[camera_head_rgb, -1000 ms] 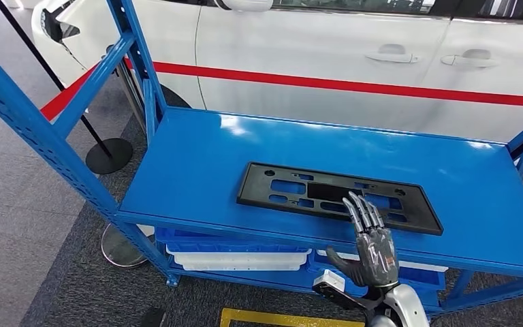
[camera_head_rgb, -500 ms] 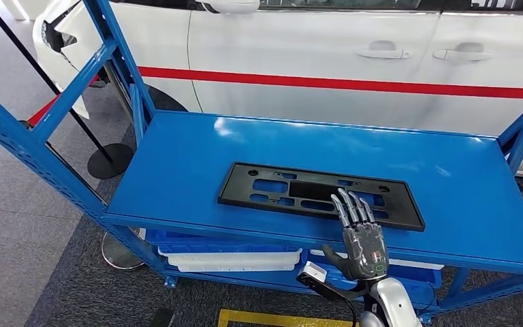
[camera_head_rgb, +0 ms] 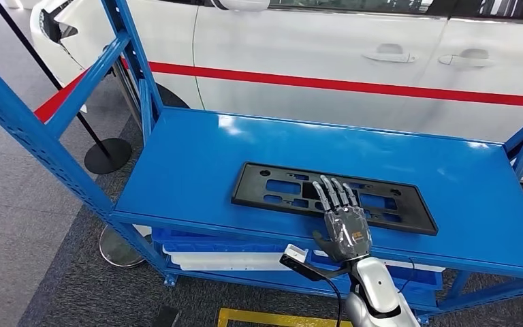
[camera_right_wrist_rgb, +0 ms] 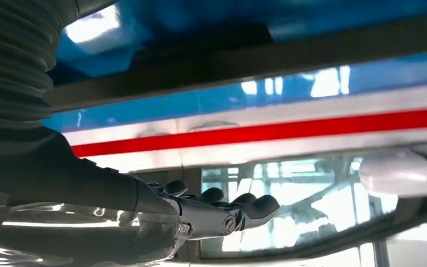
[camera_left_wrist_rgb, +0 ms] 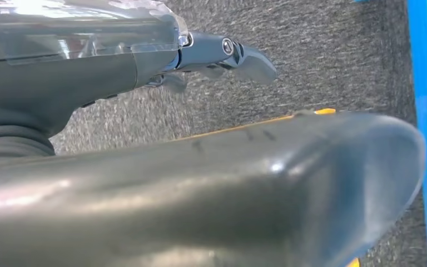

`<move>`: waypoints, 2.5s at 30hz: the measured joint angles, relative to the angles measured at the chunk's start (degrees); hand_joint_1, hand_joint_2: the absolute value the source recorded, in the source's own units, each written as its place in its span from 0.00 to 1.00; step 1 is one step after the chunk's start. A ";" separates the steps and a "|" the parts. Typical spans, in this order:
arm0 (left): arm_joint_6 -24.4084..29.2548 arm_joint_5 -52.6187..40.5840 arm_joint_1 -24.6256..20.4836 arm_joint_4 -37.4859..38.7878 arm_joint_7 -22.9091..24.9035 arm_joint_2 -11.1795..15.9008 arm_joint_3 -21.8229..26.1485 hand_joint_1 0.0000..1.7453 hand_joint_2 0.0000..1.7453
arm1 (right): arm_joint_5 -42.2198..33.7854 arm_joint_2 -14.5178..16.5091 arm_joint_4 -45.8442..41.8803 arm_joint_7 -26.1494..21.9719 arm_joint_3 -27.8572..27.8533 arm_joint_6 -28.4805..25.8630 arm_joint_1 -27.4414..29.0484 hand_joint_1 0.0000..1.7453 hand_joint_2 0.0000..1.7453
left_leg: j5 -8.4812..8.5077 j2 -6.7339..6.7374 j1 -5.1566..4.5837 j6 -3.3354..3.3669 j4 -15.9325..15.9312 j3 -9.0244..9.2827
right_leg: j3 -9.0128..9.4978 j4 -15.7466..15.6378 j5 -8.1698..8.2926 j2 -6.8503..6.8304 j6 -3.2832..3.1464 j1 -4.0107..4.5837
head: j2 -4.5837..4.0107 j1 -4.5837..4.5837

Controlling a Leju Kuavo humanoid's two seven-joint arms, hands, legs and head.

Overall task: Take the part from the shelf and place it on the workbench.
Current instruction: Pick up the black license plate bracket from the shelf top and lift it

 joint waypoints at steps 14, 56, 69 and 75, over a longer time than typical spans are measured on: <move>-0.34 -0.63 -0.37 0.00 0.07 -0.28 -0.80 0.00 0.00 | 7.51 4.11 14.12 4.79 2.15 1.85 -10.59 0.00 1.00 | -7.25 -0.03 0.02 -3.17 13.84 -6.32 | 7.47 -16.86 8.14 -0.20 -2.91 0.16 | 0.00 -0.01; 1.14 -1.38 0.44 0.00 0.76 -0.48 -0.45 0.00 0.00 | -18.87 4.79 19.89 -5.97 -2.11 -2.78 -18.58 1.00 1.00 | 0.05 0.03 0.12 -1.15 0.98 -0.89 | 6.96 -15.60 7.58 0.03 -1.25 0.88 | 0.01 -0.01; 1.84 -1.30 0.40 0.00 0.91 -0.40 -0.27 0.00 0.00 | -37.63 2.43 -19.09 -11.58 -5.07 -1.20 -8.30 1.00 1.00 | 0.15 -0.15 -0.26 -1.14 1.15 -1.55 | 6.68 -15.73 7.61 0.01 -1.33 0.90 | 0.02 0.00; 3.57 -1.25 0.58 0.02 0.44 -0.13 0.62 0.00 0.00 | -58.72 -5.68 -36.01 -18.94 -6.51 0.54 -5.99 1.00 1.00 | -5.34 -0.03 -0.26 -2.31 9.92 -4.89 | 7.54 -16.80 7.91 -0.38 -2.70 0.19 | 0.01 -0.01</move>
